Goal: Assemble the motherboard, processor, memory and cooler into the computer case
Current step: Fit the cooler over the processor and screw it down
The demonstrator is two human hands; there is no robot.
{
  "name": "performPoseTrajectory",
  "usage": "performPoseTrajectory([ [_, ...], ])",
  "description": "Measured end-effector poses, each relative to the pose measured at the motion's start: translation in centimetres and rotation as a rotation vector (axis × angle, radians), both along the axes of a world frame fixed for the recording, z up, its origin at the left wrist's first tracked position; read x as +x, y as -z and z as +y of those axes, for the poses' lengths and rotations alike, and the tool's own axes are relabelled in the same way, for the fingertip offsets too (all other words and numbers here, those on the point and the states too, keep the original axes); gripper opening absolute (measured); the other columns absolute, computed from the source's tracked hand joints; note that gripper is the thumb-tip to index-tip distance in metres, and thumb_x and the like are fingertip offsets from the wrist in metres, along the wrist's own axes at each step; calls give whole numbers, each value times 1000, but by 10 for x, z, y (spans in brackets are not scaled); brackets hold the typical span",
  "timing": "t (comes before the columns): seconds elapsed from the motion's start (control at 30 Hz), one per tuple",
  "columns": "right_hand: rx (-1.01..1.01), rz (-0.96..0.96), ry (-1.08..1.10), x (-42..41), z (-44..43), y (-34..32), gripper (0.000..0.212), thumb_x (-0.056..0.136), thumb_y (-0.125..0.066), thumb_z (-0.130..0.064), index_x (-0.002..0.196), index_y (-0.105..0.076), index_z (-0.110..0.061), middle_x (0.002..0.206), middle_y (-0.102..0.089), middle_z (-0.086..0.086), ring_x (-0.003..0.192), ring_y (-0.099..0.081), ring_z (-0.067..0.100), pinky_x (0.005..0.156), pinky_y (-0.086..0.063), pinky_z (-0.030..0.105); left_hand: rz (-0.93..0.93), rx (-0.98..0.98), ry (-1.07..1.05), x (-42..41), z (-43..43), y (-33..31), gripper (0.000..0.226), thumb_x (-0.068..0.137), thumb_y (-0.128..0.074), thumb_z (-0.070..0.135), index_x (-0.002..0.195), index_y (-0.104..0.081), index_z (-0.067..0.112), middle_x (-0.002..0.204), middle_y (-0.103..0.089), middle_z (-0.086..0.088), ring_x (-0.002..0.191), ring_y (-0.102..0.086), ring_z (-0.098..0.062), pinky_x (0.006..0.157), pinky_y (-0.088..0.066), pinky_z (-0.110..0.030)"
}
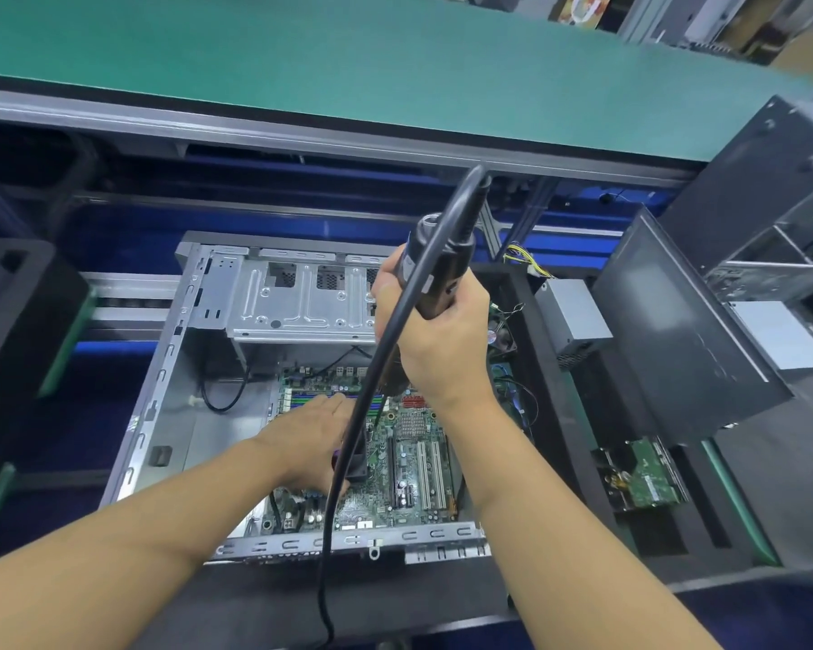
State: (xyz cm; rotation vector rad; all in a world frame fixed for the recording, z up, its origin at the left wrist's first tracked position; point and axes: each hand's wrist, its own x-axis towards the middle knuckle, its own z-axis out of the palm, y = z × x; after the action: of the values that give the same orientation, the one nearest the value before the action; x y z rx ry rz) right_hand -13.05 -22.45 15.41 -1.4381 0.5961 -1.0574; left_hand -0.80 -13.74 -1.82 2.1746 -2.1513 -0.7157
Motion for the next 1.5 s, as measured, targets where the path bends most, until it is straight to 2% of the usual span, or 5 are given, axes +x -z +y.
performPoseTrajectory([
  [0.23, 21, -15, -2, 3, -1, -2, 22, 79, -70, -26, 85, -59, -8, 70, -54, 29, 54, -48, 32, 53, -46, 47, -6, 4, -13, 1, -1, 1, 76, 47, -54, 69, 107, -31, 29, 96, -34, 9, 88, -34, -14, 79, -29, -20],
  [0.5, -25, 22, -5, 1, -1, 2, 22, 81, -69, -12, 86, -55, 4, 76, -54, 33, 60, -49, 45, 56, -47, 54, 16, 43, -61, 2, 0, 3, 75, 41, -63, 65, 100, -33, 30, 95, -38, 12, 89, -41, -13, 81, -44, -26],
  [1.2, -26, 7, 14, 1, 1, -5, 17, 83, -68, -7, 88, -56, 3, 78, -55, 31, 63, -50, 28, 57, -46, 44, -8, 38, -56, 2, 0, 7, 71, 39, -60, 68, 89, -22, 34, 86, -26, 24, 84, -35, -10, 71, -35, -24],
  [1.4, -103, 48, 16, 3, 2, -3, 23, 81, -69, -14, 72, -52, -27, 60, -53, 15, 57, -50, 40, 53, -46, 41, 28, 63, -82, 2, 1, -2, 67, 41, -64, 63, 89, -29, 32, 88, -35, 15, 83, -46, -14, 72, -52, -34],
  [1.5, -72, 43, -74, 10, 5, -1, 15, 82, -69, -18, 80, -56, -11, 65, -54, 18, 57, -49, 35, 57, -48, 46, -34, 17, -21, -1, 0, -3, 70, 47, -63, 64, 98, -32, 25, 91, -33, 11, 87, -41, -15, 74, -41, -27],
])
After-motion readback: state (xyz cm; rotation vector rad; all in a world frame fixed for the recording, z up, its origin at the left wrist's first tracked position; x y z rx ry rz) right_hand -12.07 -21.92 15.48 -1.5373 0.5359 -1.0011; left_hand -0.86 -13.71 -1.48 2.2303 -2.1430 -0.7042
